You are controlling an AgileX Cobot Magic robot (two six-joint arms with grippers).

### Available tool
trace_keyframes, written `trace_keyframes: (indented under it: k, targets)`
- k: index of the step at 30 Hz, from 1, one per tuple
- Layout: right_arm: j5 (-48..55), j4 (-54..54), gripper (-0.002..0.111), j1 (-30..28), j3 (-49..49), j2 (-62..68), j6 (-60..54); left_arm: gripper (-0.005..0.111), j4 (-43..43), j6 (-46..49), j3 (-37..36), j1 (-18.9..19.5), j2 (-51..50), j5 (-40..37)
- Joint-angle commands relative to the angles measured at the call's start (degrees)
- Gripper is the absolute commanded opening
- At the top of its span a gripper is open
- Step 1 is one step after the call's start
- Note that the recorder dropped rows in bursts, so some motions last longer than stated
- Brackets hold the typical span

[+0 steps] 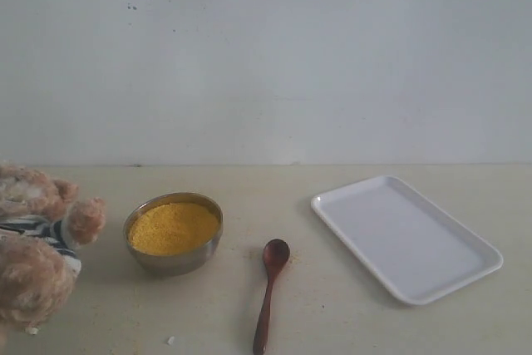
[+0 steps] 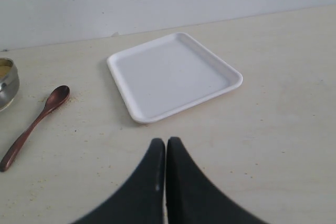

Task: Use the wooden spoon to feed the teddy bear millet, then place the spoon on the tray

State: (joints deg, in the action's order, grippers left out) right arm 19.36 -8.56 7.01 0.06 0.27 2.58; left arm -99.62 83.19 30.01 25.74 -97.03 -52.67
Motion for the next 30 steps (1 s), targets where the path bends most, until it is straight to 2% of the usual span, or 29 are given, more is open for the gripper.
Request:
trace_keyframes:
  k: [1, 5, 9, 13, 15, 25, 28, 30]
  targets:
    - [-0.57, 0.13, 0.000, -0.20, -0.06, -0.27, -0.20, 0.004, -0.32, -3.79, -1.84, 0.33, 5.49, -3.87]
    - [-0.89, 0.13, 0.000, -0.20, -0.06, -0.27, -0.20, 0.004, -0.32, -6.29, -1.89, 0.33, 6.52, -9.22]
    - [-2.59, -1.23, 0.000, -0.20, -0.06, -0.27, 0.95, 0.004, -0.32, -6.25, -1.89, 0.33, 6.40, -9.72]
    - [-9.77, -24.44, 0.000, -0.20, -0.06, -0.27, 12.36, 0.004, -0.32, -9.78, -1.89, 0.33, 5.54, -9.72]
    - [-10.05, -30.31, 0.000, -0.20, -0.06, -0.27, 13.67, 0.004, -0.32, -9.92, -1.89, 0.33, 5.45, -9.88]
    - [-11.00, -31.27, 0.000, -0.20, -0.06, -0.27, 13.56, 0.004, -0.32, -9.36, -1.89, 0.33, 5.45, -10.11]
    - [-14.94, -31.27, 0.000, -0.20, -0.06, -0.27, 13.93, 0.004, -0.32, -9.36, -1.89, 0.33, 5.45, -10.11]
    - [-23.72, -31.39, 0.000, -0.20, -0.06, -0.27, 14.05, 0.004, -0.32, -9.36, -1.89, 0.33, 5.45, -10.11]
